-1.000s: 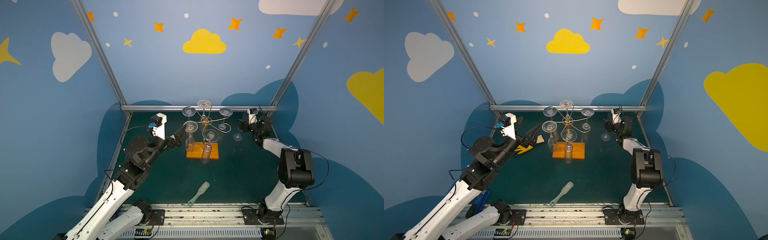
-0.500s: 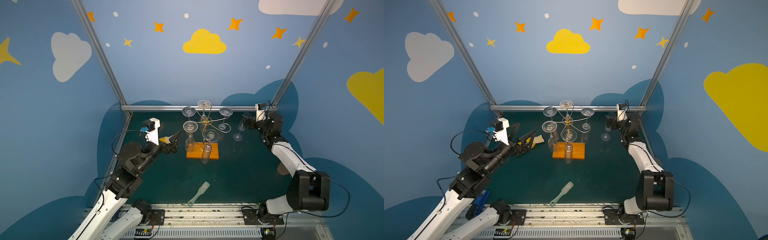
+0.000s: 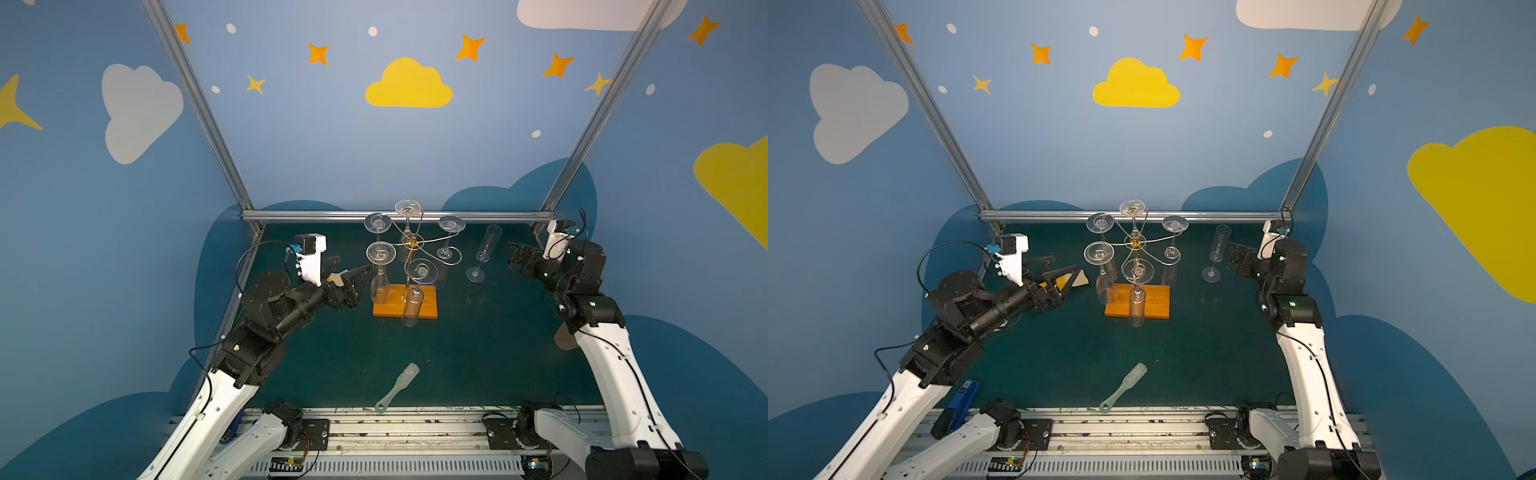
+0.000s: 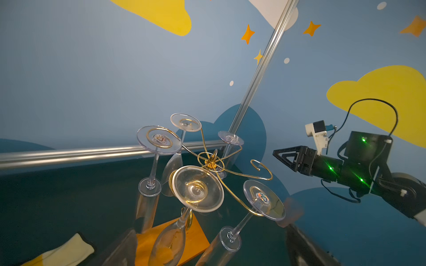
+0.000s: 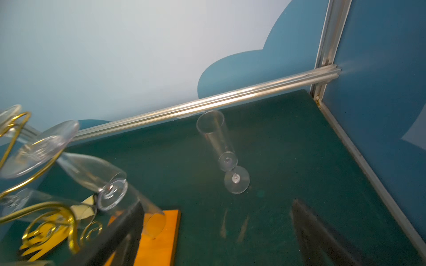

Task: Take the wine glass off the wine glass rack
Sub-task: Pick up the wine glass from the wine glass rack.

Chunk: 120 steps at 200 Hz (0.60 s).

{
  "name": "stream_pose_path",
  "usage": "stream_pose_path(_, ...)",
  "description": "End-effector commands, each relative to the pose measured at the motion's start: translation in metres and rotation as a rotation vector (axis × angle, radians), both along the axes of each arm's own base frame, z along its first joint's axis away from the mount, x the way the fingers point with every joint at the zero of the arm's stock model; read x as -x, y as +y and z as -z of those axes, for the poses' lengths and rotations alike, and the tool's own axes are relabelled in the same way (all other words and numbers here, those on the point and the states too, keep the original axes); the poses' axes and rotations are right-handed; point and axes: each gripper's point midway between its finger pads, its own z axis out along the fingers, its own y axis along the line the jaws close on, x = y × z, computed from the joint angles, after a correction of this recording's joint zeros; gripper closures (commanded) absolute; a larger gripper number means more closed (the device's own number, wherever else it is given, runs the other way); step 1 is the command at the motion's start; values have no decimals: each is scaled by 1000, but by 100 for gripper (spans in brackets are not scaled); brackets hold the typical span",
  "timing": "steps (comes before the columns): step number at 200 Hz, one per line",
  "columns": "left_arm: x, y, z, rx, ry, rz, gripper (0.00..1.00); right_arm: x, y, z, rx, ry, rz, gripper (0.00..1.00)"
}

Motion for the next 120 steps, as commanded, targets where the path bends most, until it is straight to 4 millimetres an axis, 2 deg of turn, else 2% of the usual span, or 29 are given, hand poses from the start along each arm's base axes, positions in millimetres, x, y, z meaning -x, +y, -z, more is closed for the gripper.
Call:
stream_pose_path(1, -5, -9, 1, 148, 154, 95, 4, 27, 20, 1, -128, 55, -81, 2)
stream_pose_path(44, -9, -11, -2, 293, 221, 150, 6, 48, 31, 3, -215, 80, -119, 4)
stream_pose_path(76, -9, -19, -2, 407, 315, 207, 7, 62, 37, 5, -247, 115, -147, 6)
stream_pose_path(101, -7, -15, 0, 417, 321, 183, 8, 72, 49, 2, -349, 152, -191, 15)
stream_pose_path(120, -9, -6, 7, 401, 314, 113, 8, 84, 72, -7, -488, 200, -302, 25)
